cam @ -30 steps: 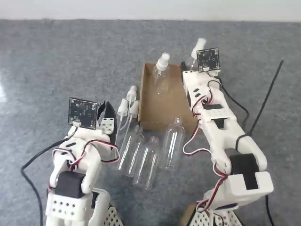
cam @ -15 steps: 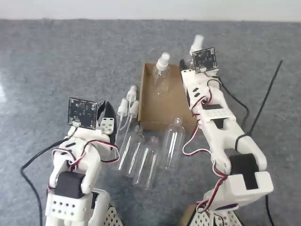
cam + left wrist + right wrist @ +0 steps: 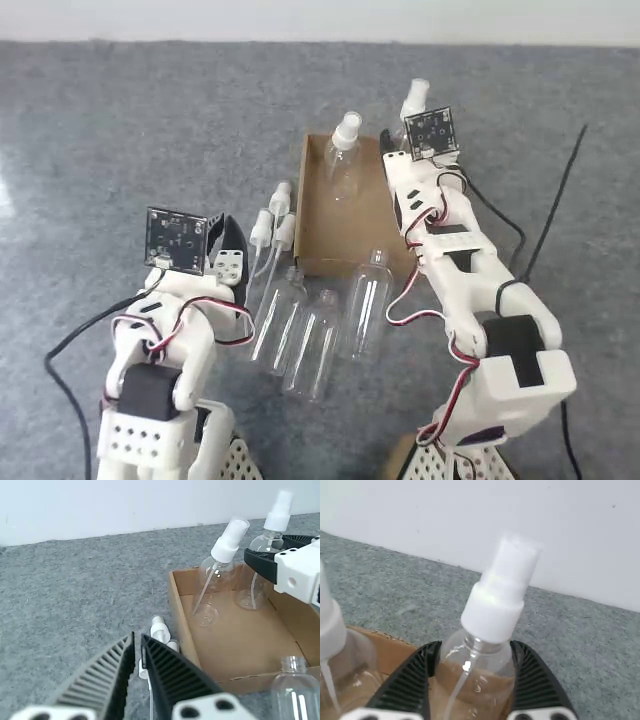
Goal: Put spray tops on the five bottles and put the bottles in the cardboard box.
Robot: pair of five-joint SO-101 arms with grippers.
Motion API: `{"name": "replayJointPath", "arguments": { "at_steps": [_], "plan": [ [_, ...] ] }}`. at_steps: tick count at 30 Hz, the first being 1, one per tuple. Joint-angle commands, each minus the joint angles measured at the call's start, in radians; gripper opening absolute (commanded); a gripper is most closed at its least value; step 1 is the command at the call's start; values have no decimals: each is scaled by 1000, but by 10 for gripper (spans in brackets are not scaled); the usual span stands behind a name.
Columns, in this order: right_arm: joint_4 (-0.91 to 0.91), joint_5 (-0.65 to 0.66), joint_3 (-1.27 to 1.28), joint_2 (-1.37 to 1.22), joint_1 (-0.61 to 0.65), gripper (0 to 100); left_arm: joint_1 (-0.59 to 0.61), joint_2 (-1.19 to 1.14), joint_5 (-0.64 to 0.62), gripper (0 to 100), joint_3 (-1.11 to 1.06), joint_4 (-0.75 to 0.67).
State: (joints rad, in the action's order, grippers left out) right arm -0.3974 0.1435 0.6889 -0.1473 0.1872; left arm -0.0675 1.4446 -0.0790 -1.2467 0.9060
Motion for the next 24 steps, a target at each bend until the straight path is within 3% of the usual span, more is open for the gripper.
{"name": "replayJointPath", "arguments": {
  "at_steps": [1, 8, 14, 24],
  "plan": [
    [-16, 14, -48, 10, 12, 10, 5, -5, -15, 12, 5, -28],
    [-18, 14, -29, 10, 12, 16, 5, -5, -15, 12, 5, -28],
    [-16, 14, -28, 10, 12, 117, 5, -5, -15, 12, 5, -28],
    [-15, 14, -11, 10, 16, 125, 6, -5, -15, 12, 5, -28]
  ]
}}
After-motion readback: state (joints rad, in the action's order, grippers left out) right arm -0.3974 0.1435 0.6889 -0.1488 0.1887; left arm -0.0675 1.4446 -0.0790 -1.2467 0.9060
